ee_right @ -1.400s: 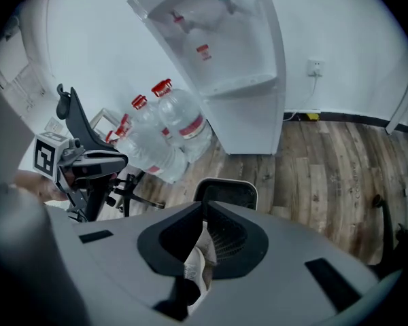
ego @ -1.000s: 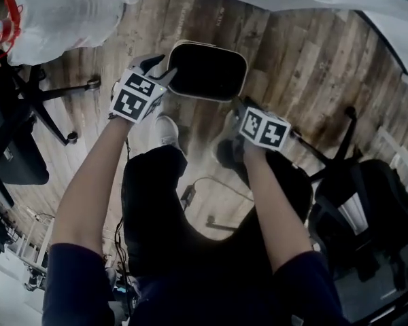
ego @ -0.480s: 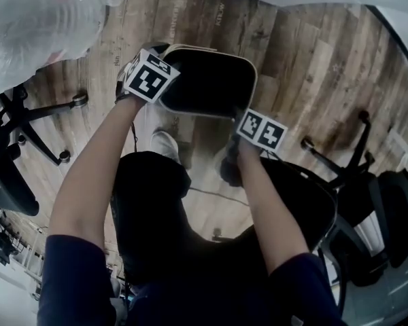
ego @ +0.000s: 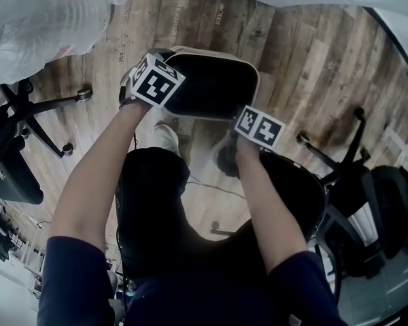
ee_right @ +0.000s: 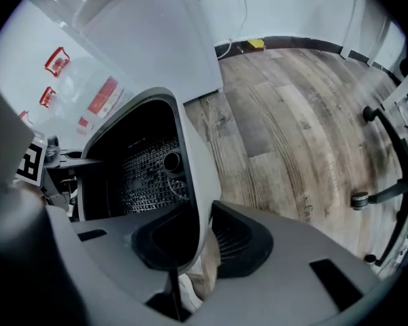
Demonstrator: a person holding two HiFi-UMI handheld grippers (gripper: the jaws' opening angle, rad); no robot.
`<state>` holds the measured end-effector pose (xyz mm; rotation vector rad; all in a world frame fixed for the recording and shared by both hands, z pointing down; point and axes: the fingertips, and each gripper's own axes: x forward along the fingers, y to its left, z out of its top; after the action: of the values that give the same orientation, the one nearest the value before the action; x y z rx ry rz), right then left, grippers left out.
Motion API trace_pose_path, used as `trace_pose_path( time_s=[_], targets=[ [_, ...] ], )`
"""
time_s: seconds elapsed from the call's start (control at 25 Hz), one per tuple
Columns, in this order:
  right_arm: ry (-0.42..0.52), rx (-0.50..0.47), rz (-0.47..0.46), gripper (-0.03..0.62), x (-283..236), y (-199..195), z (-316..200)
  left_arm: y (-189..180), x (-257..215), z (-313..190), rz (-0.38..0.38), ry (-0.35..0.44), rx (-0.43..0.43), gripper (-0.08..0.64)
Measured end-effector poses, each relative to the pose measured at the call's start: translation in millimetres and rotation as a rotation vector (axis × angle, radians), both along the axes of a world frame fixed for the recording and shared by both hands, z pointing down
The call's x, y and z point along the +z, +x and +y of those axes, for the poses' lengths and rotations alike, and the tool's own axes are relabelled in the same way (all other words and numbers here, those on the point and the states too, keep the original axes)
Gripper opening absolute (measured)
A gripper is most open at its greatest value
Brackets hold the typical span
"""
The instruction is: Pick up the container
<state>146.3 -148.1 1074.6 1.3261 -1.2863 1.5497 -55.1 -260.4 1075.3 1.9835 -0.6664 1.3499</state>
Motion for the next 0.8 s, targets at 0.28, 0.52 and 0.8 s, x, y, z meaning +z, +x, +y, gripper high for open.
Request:
trace_pose_path(
  time_s=[0.28,0.52,0.8],
  targets=[
    [0.040,-0.112,-0.006,0.095,-134.1,-3.5,-9.7,-15.3,-138.0,17.0,0.030,0.013,-0.120,0.092],
    [0.106,-0.185,-0.037,0.097,-274.8,-20.3,-10.6,-39.4,-286.8,33.5,0.055,0.080,-0.239,0.094],
    [0.180,-0.229,-0.061,0.097,-427.7,-29.6,-3.3,-51.4,-444.3,60.4,0.064,0.131,-0.258,0.107]
  ],
)
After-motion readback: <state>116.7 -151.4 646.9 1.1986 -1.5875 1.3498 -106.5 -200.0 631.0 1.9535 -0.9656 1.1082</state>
